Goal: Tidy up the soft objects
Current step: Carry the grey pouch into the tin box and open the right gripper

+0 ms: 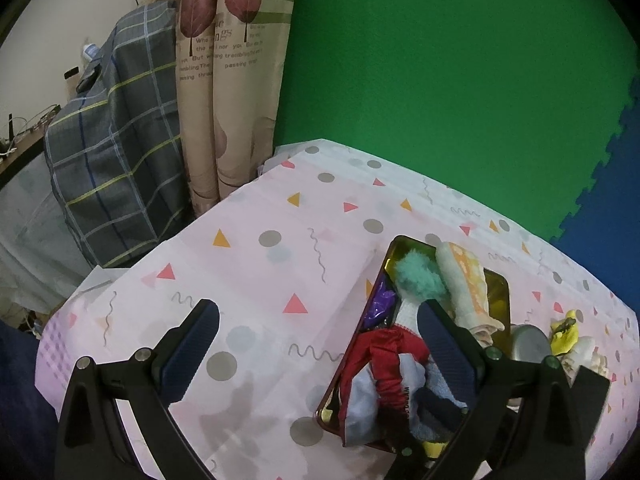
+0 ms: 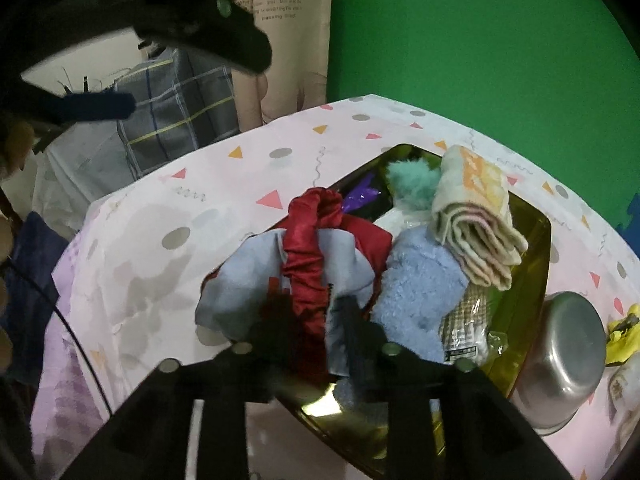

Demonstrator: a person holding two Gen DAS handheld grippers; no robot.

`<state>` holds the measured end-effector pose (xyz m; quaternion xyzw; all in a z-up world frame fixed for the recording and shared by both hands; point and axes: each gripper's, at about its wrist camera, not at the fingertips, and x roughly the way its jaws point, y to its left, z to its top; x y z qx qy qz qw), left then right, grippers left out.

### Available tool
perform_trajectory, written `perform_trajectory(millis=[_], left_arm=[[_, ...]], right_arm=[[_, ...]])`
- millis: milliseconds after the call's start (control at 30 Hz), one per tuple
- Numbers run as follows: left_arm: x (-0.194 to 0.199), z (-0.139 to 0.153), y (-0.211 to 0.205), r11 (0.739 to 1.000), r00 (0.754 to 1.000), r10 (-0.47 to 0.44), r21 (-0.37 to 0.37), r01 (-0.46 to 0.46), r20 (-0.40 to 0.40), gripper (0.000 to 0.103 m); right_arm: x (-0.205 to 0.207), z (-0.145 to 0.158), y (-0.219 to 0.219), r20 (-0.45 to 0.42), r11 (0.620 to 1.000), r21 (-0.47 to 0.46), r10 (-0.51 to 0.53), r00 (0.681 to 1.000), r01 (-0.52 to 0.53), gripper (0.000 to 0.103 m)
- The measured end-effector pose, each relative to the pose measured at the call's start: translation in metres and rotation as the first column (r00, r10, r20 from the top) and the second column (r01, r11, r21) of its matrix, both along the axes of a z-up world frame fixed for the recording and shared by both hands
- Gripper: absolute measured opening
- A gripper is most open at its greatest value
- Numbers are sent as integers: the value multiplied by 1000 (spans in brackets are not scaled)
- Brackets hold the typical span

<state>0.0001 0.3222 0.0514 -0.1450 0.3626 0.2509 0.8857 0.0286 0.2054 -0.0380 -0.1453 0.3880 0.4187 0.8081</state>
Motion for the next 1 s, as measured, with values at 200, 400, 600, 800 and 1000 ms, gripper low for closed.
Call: perform_trajectory(millis=[200, 400, 600, 800, 1000], left_arm=[[2, 1, -10, 1000, 1000, -17, 21, 17, -3, 98], [7, 0, -24, 998, 999, -49, 27, 49, -7, 98], [14, -3, -51, 990, 993, -113, 80, 115, -28, 98], [20, -7, -74, 980, 985, -164, 111, 168, -47, 98], [23, -7, -99, 965, 973, -226, 124, 231, -50, 99]], right_arm=[[-4, 12, -12, -2, 1000, 19, -9, 1000, 9, 40], [-12, 25, -43, 8, 999, 33, -42, 999, 42, 40], [-5, 38, -91, 23, 992, 47, -121, 992, 120, 41], [12, 46, -156, 43, 970, 39, -242, 969, 241, 41], [38, 46, -232, 70, 918, 12, -395, 916, 396, 41]])
